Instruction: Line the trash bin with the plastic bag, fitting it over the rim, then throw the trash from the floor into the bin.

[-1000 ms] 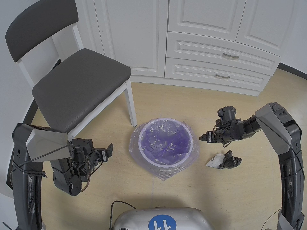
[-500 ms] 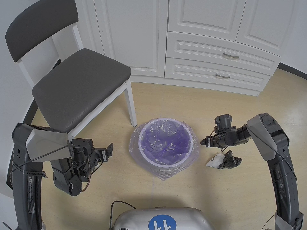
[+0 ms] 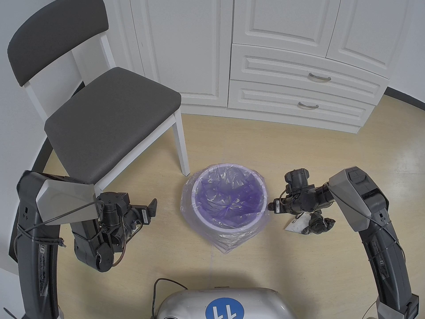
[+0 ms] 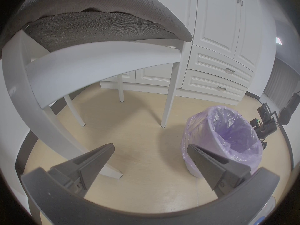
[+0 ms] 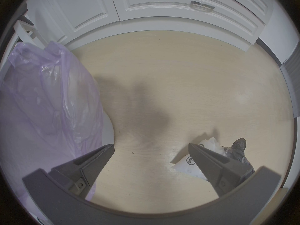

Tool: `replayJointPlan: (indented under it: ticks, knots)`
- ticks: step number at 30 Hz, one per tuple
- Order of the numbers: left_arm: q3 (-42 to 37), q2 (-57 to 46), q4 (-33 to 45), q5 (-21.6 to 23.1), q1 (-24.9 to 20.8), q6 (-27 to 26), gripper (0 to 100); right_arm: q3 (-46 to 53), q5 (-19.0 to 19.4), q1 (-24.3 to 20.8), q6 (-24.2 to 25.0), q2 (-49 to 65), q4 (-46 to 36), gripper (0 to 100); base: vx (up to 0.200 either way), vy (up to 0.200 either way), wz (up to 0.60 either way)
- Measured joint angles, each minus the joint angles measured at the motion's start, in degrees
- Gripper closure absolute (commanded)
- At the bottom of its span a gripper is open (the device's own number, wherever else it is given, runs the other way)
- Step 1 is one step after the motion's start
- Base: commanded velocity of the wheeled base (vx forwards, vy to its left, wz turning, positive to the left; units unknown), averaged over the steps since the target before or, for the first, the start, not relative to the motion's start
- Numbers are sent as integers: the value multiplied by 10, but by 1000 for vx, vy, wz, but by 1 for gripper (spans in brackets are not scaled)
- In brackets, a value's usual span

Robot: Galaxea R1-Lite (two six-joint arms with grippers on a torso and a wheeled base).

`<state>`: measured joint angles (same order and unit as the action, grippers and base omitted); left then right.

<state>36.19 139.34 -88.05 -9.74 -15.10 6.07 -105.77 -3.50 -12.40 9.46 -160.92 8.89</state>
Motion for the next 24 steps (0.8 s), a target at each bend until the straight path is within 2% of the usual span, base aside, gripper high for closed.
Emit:
replayJointPlan:
  ticks: [5,12,17,24]
  knots:
    - [2,1,0,0,0,0,0,-4,7,-6,10,-1,-25,0,0,0,0]
    - [3,2,0,0,-9,0,0,-25,37,-20,68,-6,-28,0,0,0,0]
    - [1,2,-1,0,-13,0,0,-32,38,-28,85,-11,-25,0,0,0,0]
    - [-1,5,0,-2,-13,-1,0,-28,23,-28,79,-10,-28,0,0,0,0]
